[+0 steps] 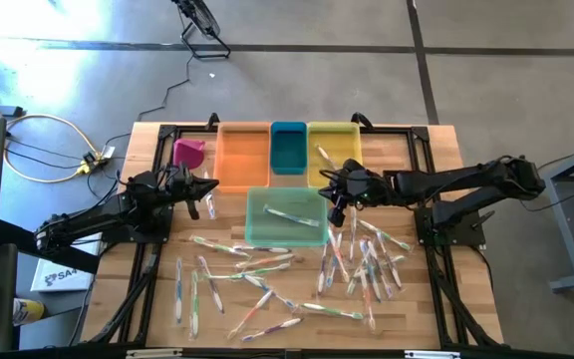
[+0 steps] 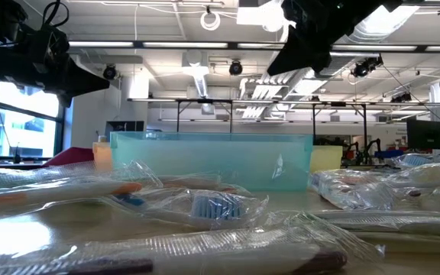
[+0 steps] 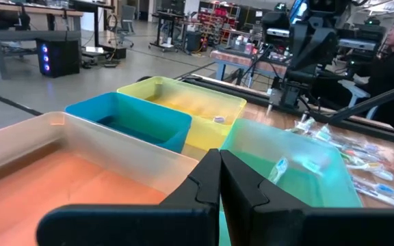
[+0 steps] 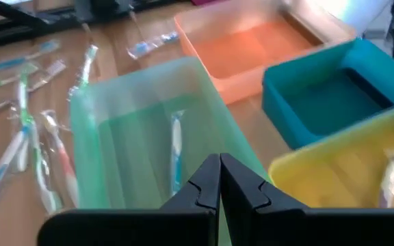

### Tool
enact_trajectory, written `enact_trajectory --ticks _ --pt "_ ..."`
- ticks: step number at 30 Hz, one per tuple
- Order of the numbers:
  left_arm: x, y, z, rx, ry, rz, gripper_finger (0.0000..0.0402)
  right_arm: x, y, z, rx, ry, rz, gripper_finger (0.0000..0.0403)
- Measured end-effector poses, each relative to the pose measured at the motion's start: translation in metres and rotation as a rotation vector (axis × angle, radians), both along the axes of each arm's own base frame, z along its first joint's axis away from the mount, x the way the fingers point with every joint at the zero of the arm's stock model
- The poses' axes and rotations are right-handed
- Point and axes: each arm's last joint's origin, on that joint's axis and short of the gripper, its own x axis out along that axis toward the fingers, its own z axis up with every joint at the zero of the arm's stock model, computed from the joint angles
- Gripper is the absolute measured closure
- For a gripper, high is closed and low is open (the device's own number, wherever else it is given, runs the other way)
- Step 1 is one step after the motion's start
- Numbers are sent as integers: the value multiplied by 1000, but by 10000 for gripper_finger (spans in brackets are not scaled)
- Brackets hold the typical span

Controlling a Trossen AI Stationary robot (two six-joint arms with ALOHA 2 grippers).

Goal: Pick & Place Toothbrushes
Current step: Put the purple toothbrush into the yellow bin

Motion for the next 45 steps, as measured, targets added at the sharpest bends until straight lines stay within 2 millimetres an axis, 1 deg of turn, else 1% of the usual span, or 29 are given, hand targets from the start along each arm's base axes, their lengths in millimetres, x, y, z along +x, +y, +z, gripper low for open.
enact_trajectory --ticks 5,12,17,22,24,30,36,39,45 --pt "0 0 0 0 0 0 402 0 5 0 -47 17 53 400" --pt "0 0 0 0 0 0 402 0 6 -1 -93 33 87 400" --pt "0 0 0 -1 1 0 402 -5 6 -15 -79 7 142 400" --pt "0 0 0 -1 0 0 402 -15 0 -28 -43 -62 116 400" --pt "0 0 0 0 0 1 402 -19 -2 -32 -23 -86 106 400" --pt "0 0 0 -1 1 1 402 -35 -3 -34 34 -160 87 400" --pt "0 0 0 -1 1 1 402 -50 -3 -37 110 -178 46 400" --pt "0 0 0 -1 1 0 402 -52 -2 -42 188 -140 37 400" --pt "0 0 0 -1 1 0 402 -56 1 -49 396 -79 -3 400"
